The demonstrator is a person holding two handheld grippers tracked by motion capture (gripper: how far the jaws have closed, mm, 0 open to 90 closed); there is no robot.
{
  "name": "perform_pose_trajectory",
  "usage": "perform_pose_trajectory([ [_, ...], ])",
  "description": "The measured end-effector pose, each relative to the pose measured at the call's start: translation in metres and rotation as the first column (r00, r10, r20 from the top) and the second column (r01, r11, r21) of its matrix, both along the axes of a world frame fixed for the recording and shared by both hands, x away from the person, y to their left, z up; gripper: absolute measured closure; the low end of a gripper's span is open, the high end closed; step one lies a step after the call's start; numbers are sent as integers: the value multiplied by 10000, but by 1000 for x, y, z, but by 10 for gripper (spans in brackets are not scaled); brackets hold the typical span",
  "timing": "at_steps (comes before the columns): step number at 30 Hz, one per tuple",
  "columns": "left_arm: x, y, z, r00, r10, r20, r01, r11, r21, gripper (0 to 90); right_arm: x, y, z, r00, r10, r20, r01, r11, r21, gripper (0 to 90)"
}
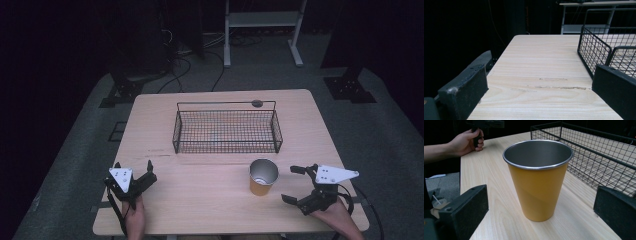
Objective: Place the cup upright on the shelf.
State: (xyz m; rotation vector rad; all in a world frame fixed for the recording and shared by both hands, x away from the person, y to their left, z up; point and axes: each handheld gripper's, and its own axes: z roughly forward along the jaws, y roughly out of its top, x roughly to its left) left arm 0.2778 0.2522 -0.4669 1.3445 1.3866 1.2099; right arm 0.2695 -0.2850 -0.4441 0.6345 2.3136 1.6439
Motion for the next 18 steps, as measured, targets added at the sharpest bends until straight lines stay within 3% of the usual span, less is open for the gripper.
perform_pose_trajectory([
  [5, 0, 0, 0, 10000, 7, 6, -7, 10000, -11, 0, 4, 6, 0, 9996, 6, -284, -10, 9999, -141, 0],
  [18, 0, 0, 0, 10000, 11, 12, -11, 10000, -12, 0, 14, 27, 1, 9990, 181, -411, -196, 9992, -347, 0],
])
